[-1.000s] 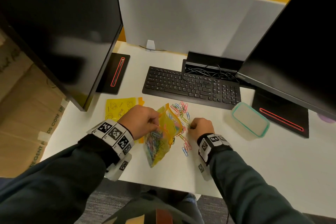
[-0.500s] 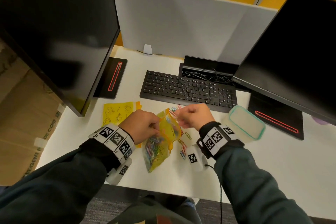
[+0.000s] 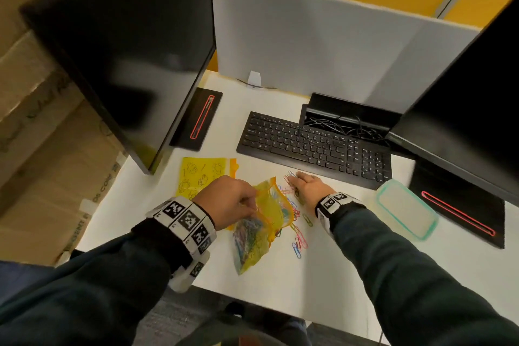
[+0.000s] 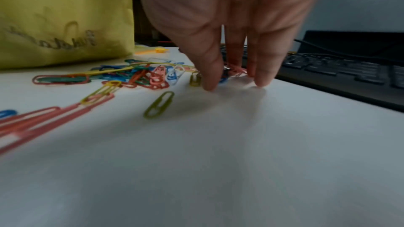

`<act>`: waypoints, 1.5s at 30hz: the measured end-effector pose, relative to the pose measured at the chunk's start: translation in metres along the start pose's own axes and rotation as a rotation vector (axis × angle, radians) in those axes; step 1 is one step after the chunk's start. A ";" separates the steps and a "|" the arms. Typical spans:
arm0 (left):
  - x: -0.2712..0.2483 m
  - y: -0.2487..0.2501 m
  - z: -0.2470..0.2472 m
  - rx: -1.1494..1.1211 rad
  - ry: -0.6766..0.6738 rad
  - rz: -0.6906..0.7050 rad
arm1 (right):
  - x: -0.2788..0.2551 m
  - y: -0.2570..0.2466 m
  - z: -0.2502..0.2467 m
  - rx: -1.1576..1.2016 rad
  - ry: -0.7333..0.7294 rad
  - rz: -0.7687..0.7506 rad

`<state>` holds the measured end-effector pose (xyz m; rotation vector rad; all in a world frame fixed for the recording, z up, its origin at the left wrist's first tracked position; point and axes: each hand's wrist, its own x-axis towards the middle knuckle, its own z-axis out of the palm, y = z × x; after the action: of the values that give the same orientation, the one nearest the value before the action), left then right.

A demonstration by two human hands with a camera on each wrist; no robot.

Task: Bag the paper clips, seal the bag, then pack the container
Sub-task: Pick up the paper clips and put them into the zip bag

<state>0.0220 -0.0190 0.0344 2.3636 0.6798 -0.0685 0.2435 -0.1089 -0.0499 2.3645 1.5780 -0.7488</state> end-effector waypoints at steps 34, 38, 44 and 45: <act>0.009 0.012 0.004 -0.013 -0.023 0.012 | -0.096 -0.029 -0.016 1.293 0.464 0.200; 0.011 0.013 0.004 -0.003 -0.036 0.021 | -0.087 -0.050 -0.023 1.171 0.332 0.080; 0.008 0.008 0.003 -0.038 -0.020 0.021 | -0.074 -0.009 0.003 0.722 0.300 0.406; 0.008 0.007 0.003 -0.040 -0.021 0.022 | -0.074 -0.009 0.012 0.596 0.160 0.392</act>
<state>0.0325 -0.0217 0.0348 2.3286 0.6393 -0.0702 0.2098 -0.1702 -0.0214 3.0892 0.9610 -1.0673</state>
